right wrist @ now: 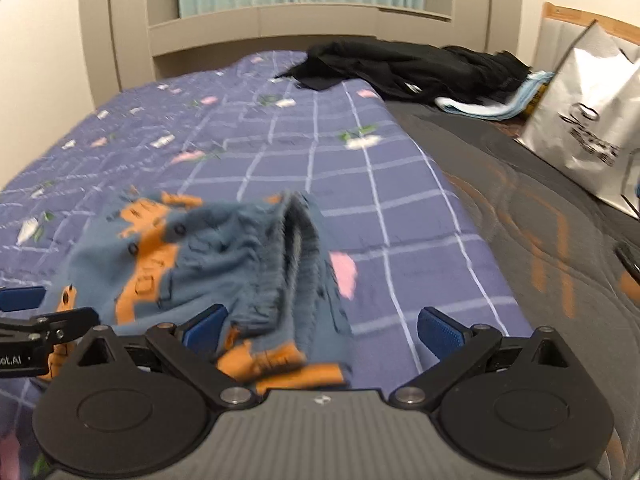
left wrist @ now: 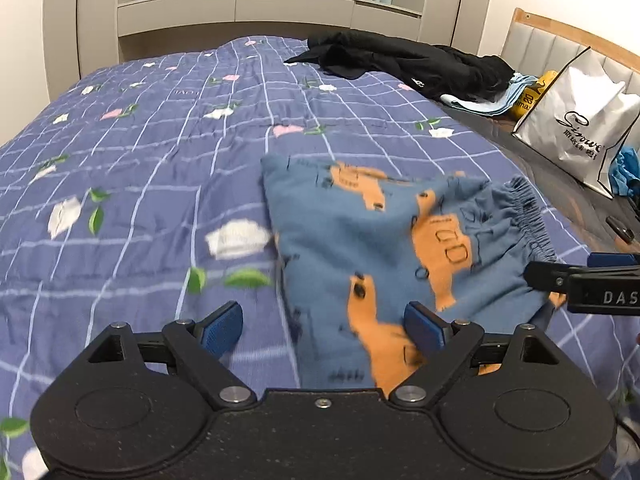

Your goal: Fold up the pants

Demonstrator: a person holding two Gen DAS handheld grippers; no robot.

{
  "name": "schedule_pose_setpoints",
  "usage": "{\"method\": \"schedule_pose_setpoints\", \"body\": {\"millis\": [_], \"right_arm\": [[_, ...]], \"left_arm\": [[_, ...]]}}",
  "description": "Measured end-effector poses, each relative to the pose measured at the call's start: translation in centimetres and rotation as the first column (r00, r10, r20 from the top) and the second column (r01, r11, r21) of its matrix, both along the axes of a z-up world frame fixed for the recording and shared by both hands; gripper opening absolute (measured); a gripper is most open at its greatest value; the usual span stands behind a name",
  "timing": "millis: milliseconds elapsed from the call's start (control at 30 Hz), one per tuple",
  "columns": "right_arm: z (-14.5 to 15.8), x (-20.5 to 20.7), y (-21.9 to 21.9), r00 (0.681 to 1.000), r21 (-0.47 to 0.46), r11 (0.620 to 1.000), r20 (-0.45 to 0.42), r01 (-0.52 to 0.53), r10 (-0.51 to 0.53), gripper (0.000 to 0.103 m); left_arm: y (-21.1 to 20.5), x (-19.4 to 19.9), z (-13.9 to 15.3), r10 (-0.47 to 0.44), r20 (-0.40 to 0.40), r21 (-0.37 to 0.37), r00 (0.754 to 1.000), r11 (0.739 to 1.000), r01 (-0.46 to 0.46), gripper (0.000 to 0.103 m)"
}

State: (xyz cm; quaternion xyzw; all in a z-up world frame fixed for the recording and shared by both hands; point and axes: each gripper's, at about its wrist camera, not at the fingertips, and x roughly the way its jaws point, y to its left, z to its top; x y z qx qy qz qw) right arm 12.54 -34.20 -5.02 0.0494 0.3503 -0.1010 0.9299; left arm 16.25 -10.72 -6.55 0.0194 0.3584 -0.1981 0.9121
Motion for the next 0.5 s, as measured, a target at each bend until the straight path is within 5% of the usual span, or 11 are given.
{"method": "schedule_pose_setpoints", "body": {"millis": [500], "right_arm": [[-1.0,-2.6,-0.1,0.999,0.008,0.999,-0.013,0.049,-0.049,0.103]], "left_arm": [[1.1,-1.5,-0.1,0.023,-0.02,-0.003,1.0,1.0,-0.023,0.099]]}}
